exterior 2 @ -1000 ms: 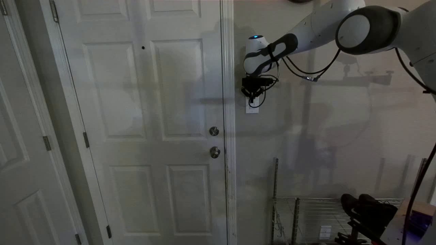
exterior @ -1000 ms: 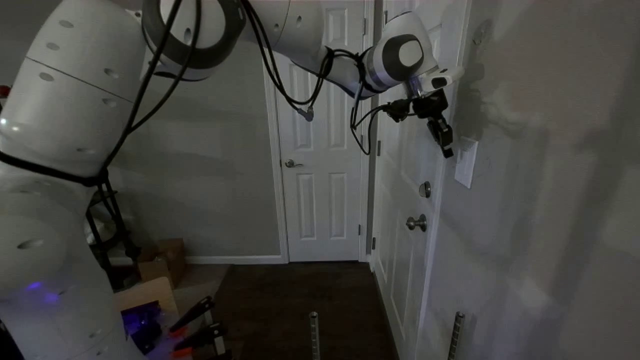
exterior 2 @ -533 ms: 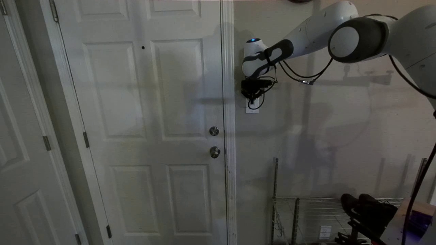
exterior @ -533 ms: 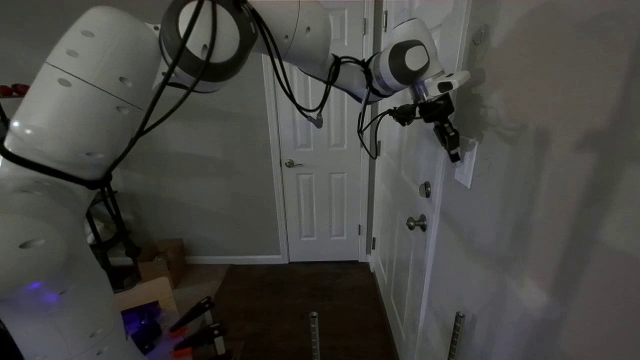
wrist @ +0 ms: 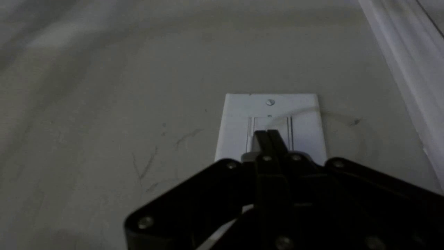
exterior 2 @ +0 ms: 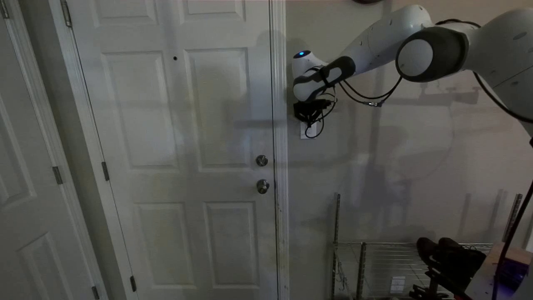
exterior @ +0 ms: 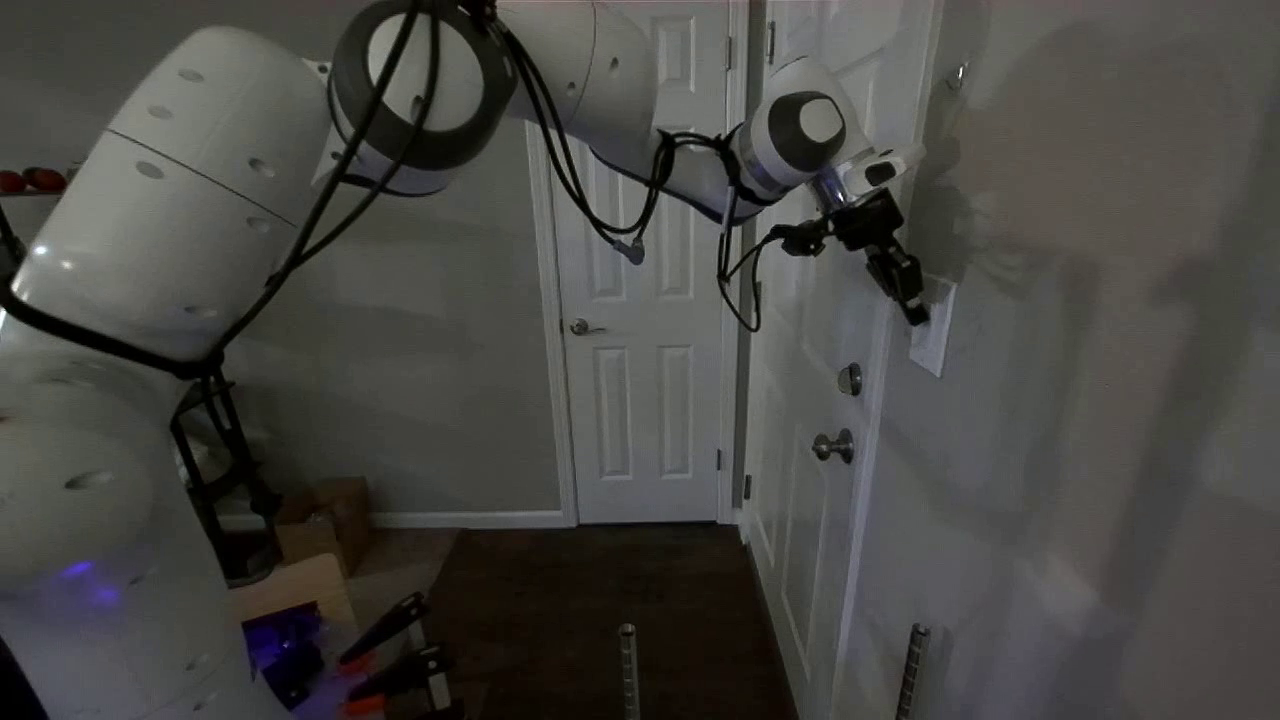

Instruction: Turn on the light switch.

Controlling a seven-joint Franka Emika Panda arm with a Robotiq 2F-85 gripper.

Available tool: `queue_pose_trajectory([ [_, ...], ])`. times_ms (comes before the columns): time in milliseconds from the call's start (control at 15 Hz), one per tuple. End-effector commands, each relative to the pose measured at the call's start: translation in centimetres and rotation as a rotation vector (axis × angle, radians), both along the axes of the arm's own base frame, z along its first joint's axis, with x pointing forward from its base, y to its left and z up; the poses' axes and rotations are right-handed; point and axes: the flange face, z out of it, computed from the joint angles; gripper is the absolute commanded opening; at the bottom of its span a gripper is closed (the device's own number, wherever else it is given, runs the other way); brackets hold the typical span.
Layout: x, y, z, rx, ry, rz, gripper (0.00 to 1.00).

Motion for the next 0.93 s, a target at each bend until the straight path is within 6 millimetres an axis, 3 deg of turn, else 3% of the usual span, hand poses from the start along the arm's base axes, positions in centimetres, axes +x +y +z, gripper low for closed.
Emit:
queue_pose_trajectory([
  [0, 0.0, 0.8, 0.8, -0.037, -0.024, -0.011, 0.04],
  [867, -0.6, 2.0, 1.1, -0.163, -0.032, -0.093, 0.05],
])
